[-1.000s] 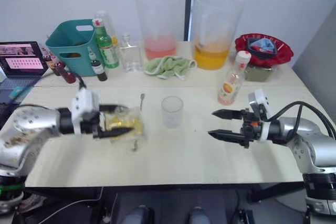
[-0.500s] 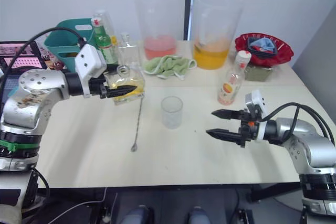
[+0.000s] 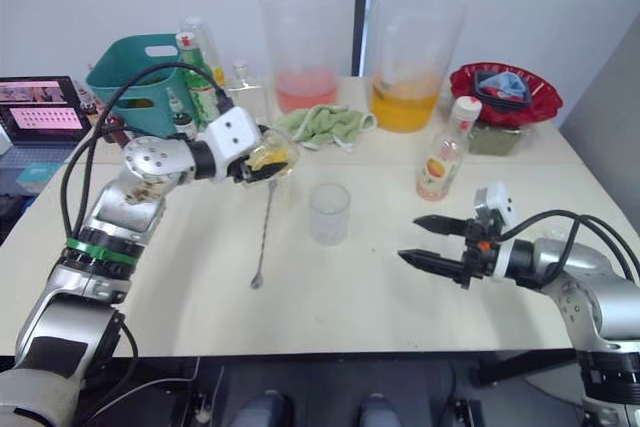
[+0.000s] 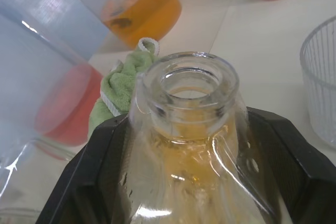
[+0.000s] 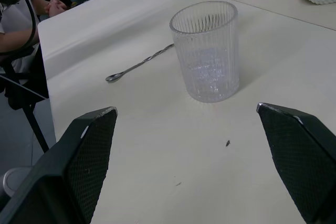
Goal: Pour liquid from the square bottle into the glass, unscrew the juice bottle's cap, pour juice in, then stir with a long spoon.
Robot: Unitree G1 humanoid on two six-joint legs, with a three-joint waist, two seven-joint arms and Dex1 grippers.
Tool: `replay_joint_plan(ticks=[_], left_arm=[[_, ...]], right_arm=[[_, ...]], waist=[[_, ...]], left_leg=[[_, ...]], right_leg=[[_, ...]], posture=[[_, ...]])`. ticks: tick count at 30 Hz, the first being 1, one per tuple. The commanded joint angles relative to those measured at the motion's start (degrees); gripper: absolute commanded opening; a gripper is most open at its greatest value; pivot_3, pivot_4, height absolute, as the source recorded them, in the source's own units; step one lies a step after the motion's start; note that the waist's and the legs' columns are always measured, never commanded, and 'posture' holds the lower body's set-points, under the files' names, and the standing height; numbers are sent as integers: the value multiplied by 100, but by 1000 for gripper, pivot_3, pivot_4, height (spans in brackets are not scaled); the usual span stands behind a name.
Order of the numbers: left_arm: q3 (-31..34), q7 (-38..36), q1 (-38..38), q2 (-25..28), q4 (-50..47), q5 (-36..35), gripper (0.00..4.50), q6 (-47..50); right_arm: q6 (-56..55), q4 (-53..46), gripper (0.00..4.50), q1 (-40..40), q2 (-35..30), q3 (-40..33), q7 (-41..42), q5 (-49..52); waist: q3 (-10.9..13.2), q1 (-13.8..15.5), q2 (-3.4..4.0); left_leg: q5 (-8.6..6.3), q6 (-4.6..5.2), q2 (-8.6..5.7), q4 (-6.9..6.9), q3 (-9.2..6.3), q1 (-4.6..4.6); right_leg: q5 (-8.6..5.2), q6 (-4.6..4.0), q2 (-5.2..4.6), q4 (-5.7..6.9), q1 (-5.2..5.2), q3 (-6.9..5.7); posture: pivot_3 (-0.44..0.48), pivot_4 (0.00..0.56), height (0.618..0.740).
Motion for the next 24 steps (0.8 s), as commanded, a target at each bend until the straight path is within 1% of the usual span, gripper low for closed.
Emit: replay_joint_plan(ticks=[1, 3, 13, 19, 21, 24], left_arm=[[-35, 491, -454, -105, 148, 481, 2784, -811], [-208, 856, -521, -151, 299, 943, 2784, -1268], [-384, 1573, -515, -521, 517, 1702, 2784, -2023], [-585, 1878, -404, -540, 444, 2178, 2784, -2597], [-583, 1940, -394, -584, 483, 2243, 2784, -2622], [-687, 2201, -444, -581, 600, 2574, 2784, -2795]], right_arm=[[97, -252, 4500, -7, -90, -281, -71, 206], [164, -338, 4500, 44, -85, -328, -116, 257], [269, -574, 4500, 211, -84, -449, -309, 370], [229, -605, 4500, 260, -85, -480, -372, 344], [265, -622, 4500, 272, -101, -478, -384, 352], [272, -597, 4500, 238, -99, -475, -434, 337]], waist=[[0, 5, 0], [1, 14, -1], [2, 62, -3], [2, 78, -3], [2, 79, -3], [2, 78, -3]], left_leg=[[0, 0, 0, 1, 0, 0], [0, 0, 0, 1, 0, 0], [0, 0, -1, 1, 0, -2], [0, 0, -2, 2, 1, -2], [0, 0, -2, 2, 1, -2], [0, 0, -2, 2, 1, -2]], right_leg=[[0, 0, 0, 0, 0, 0], [0, 0, 0, -1, 0, 0], [1, 2, -1, 0, 0, 0], [2, 3, -1, 0, 0, 0], [2, 3, -1, 0, 0, 1], [1, 3, -1, 0, 0, 1]], posture=[[0, 150, 740], [0, 150, 740], [0, 150, 740], [0, 150, 740], [0, 150, 740], [0, 150, 740]])
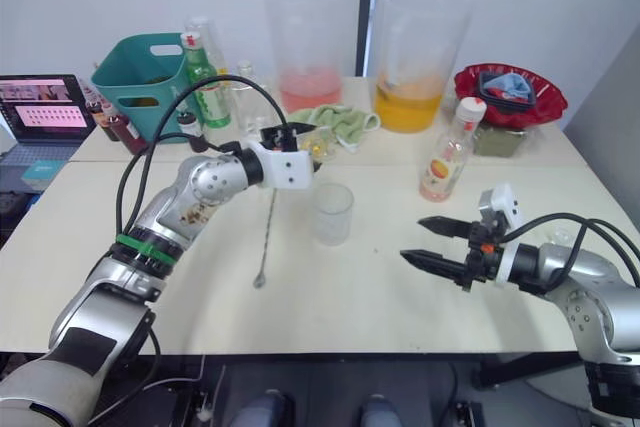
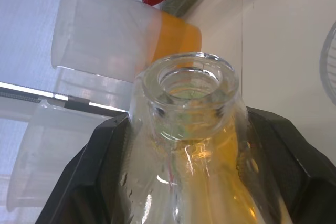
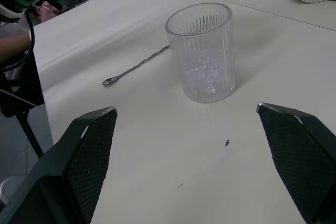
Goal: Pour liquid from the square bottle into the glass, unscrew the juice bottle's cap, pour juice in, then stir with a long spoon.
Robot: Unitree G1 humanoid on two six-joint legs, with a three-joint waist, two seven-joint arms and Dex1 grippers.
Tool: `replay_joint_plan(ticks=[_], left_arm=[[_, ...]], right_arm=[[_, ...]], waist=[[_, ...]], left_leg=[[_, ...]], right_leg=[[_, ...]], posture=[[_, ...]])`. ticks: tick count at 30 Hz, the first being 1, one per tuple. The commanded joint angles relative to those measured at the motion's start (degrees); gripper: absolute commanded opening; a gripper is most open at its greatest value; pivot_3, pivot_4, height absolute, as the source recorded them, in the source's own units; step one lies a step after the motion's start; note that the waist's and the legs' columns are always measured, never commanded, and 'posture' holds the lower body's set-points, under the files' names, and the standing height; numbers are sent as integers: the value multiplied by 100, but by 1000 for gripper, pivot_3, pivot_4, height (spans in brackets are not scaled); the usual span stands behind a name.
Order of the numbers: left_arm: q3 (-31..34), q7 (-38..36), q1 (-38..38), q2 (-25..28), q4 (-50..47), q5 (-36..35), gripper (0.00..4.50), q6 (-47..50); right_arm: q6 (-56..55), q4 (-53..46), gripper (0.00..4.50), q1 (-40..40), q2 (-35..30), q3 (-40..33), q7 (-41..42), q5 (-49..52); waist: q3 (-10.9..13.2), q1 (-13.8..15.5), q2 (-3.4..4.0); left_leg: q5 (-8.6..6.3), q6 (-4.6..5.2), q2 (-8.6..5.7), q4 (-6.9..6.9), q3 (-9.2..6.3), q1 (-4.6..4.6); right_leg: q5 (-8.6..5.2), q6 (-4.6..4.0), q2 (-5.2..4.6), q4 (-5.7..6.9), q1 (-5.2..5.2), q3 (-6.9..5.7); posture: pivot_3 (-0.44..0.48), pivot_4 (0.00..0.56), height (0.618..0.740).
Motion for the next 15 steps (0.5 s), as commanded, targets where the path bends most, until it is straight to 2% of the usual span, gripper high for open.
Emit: replay_joint_plan(ticks=[1, 6, 15], left_arm=[[61, 490, -205, 22, -120, 282, 2784, -324], [-42, 747, -182, 41, -6, 591, 2784, -581], [-242, 1635, -235, 16, 182, 1383, 2784, -912]], right_arm=[[-14, -154, 4500, -44, -63, -228, -69, 113], [-96, -153, 4500, -48, -61, -203, -170, 33], [-188, -183, 4500, -12, -84, -195, -376, -113]], waist=[[0, 0, 0], [0, 0, 0], [0, 7, 0]], left_leg=[[0, 0, 0, 0, 0, 1], [0, 0, 0, 0, 0, 0], [0, 0, -1, 1, 0, 0]], right_leg=[[0, 0, 0, 0, 0, 0], [0, 0, 0, 1, 0, 0], [1, 1, -1, 1, 0, 0]], posture=[[0, 150, 740], [0, 150, 740], [0, 150, 740]])
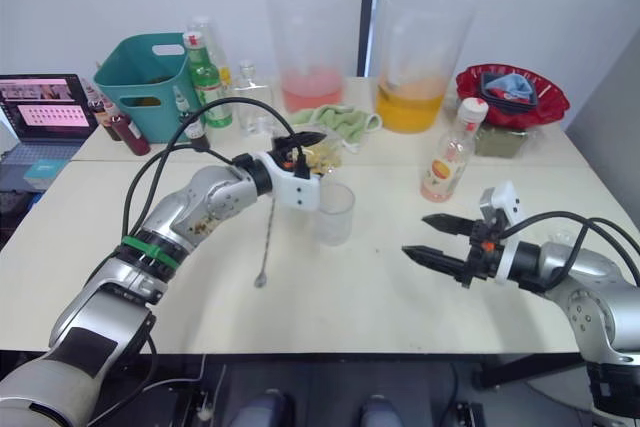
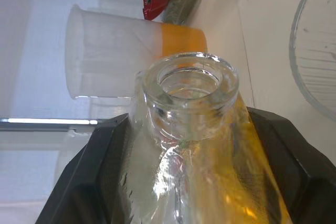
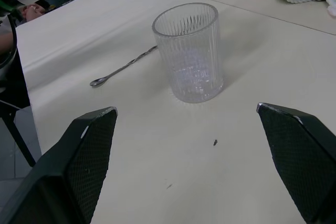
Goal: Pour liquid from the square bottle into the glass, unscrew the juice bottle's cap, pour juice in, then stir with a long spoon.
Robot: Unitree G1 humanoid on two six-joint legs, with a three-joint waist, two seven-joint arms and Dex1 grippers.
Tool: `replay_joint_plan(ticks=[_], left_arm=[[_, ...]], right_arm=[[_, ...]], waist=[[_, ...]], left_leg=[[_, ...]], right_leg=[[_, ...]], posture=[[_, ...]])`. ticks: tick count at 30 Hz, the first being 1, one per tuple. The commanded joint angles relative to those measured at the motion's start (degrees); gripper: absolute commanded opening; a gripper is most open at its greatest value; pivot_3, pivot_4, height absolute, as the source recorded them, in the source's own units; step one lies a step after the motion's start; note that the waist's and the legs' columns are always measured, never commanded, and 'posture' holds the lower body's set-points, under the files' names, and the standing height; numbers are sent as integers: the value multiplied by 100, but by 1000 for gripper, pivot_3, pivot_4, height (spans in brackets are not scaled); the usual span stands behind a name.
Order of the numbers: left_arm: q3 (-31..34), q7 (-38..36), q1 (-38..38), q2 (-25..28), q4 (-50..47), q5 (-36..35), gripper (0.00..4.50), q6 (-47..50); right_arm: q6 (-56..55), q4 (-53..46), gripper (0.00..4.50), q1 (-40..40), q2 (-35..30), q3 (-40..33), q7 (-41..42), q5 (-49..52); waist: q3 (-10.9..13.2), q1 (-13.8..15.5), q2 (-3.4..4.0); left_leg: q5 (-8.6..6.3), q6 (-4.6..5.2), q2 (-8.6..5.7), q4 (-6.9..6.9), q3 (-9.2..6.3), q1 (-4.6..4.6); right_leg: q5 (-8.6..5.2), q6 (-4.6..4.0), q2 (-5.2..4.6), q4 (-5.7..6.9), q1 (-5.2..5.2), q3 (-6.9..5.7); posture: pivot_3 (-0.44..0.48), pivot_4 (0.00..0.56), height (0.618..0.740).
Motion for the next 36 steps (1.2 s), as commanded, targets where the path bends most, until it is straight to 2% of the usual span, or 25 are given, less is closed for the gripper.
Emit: replay_joint_plan(ticks=[1, 15, 31, 36], left_arm=[[116, 494, -249, -4, -176, 172, 2784, -109], [-54, 1178, -324, 10, -119, 862, 2784, -265], [-532, 2274, -442, 150, -120, 2108, 2784, -193], [-629, 2445, -447, 185, -42, 2290, 2784, -187]], right_arm=[[-160, -182, 4500, -14, -66, -177, -66, -57], [-231, -188, 4500, -20, -21, -217, -191, -144], [-234, -162, 4500, -80, -102, -189, -133, -182], [-250, -152, 4500, -100, -99, -164, -142, -220]], waist=[[0, 0, 0], [0, 0, 0], [0, 0, 0], [0, 0, 0]], left_leg=[[0, 0, 0, 0, 0, 0], [0, 0, 0, 0, 1, 0], [0, 0, -2, 0, 1, 0], [0, 0, -2, 1, 1, 0]], right_leg=[[0, 0, 0, 0, 0, 0], [0, 0, 0, 2, 0, 0], [0, 0, -1, 38, -1, 0], [0, 0, -1, 38, -2, 0]], posture=[[0, 150, 740], [0, 150, 740], [0, 150, 740], [0, 150, 740]])
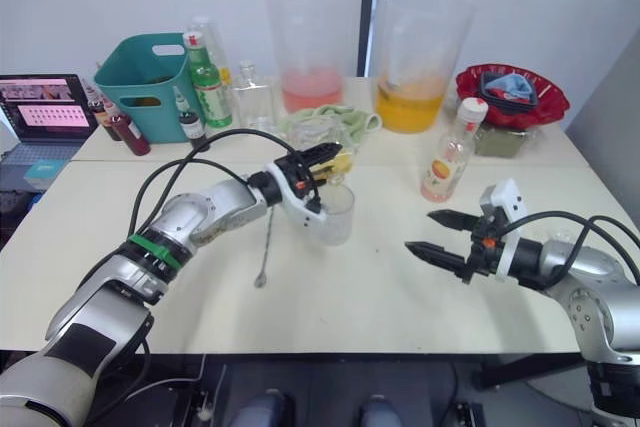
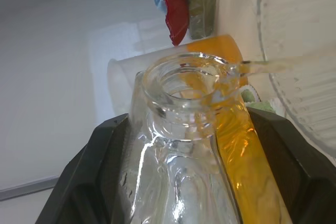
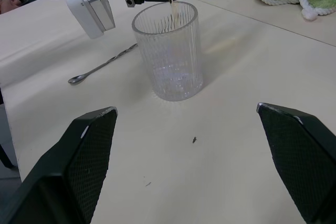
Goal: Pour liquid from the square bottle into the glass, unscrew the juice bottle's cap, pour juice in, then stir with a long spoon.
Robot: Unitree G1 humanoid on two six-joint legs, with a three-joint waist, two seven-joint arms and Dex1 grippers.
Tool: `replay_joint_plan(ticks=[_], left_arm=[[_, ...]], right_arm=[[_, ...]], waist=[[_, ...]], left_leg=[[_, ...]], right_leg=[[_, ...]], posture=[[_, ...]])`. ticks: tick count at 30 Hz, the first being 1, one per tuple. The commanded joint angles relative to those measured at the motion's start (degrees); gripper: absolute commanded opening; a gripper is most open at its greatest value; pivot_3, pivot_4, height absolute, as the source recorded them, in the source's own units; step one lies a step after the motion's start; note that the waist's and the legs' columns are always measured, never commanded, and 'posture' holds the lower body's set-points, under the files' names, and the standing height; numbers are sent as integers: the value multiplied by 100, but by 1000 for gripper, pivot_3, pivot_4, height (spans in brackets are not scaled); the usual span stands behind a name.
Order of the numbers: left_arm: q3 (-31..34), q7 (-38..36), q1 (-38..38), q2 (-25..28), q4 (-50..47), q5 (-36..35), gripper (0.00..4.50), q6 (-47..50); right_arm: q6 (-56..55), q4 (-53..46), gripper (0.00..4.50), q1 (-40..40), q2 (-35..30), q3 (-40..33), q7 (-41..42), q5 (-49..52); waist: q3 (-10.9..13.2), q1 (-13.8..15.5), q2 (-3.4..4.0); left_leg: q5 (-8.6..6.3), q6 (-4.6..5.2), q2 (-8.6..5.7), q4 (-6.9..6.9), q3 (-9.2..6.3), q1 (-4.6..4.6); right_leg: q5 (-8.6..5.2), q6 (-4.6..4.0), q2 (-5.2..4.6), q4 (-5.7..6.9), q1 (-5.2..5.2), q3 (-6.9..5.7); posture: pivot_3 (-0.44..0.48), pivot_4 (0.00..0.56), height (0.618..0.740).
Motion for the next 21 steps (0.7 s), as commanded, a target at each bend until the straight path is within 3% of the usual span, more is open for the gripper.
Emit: replay_joint_plan(ticks=[1, 14, 21], left_arm=[[75, 329, -313, 84, -142, 95, 2784, 67], [-153, 551, -395, 212, -117, 508, 2784, 119], [-265, 1059, -468, 293, -173, 815, 2784, 5]], right_arm=[[-146, -126, 4500, -90, -90, -139, 5, -29], [-133, -122, 4500, -133, -41, -86, -21, -100], [-126, -119, 4500, -138, -22, -71, -9, -114]], waist=[[0, 0, 0], [0, 0, 0], [0, 1, 0]], left_leg=[[0, 0, 0, 0, 0, 0], [0, 0, -1, 1, 0, 0], [0, 0, -1, 1, 0, 0]], right_leg=[[0, 0, 0, 0, 0, 0], [0, 0, -1, 1, 0, 0], [0, 0, -1, 2, -1, 0]], posture=[[0, 150, 740], [0, 150, 740], [0, 150, 740]])
